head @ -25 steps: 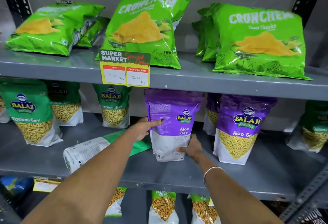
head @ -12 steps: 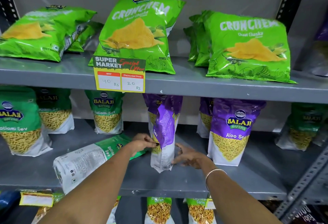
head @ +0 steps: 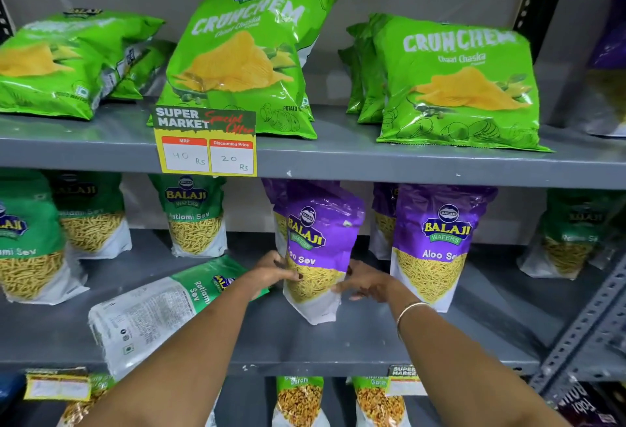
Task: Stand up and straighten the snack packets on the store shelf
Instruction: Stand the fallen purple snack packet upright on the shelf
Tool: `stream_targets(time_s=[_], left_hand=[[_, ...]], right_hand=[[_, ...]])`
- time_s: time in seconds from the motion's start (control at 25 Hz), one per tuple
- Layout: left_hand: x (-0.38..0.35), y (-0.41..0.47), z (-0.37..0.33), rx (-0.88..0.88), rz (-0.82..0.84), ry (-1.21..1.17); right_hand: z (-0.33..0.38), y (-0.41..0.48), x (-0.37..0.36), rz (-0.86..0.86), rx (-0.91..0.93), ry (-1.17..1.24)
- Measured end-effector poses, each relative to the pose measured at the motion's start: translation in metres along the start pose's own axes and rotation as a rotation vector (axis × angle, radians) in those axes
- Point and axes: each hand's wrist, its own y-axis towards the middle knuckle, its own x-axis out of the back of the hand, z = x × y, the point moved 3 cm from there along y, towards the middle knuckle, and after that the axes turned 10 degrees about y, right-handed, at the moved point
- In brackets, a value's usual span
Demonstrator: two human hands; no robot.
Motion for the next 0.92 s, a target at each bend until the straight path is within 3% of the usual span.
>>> stream_targets(time_s=[0.16,0.24,0.4,0.56,0.64,0.8,0.92], left_hand=[[-0.004,0.004,-0.002,0.004,-0.082,-0.076],[-0.011,0.001,-0.003,0.017,-0.078,-0.057],[-0.018,0.008,0.004,0.063,-0.230,0.027],[-0.019,-0.004,0.003,0.058,-0.217,0.029],[-0.005,-0.006,0.010,0.045,-0.203,0.103],[0.070,-0.014,0.041,0.044,-0.286,0.339],[0.142,-0.011,0.092,0.108,-0.298,0.465]], right_hand=[[-0.004,0.010,0.024,-0.131,0.002,0.054],[-0.005,0.015,0.030,-0.105,0.025,0.090],[-0.005,0.020,0.031,-0.022,0.107,0.139],[-0.010,0.026,0.030,-0.079,0.146,0.164],[-0.008,0.023,0.032,-0.060,0.003,-0.033],[-0.007,0.011,0.012,0.107,-0.561,-0.283],[-0.004,0.021,-0.044,0.230,-0.705,-0.277]])
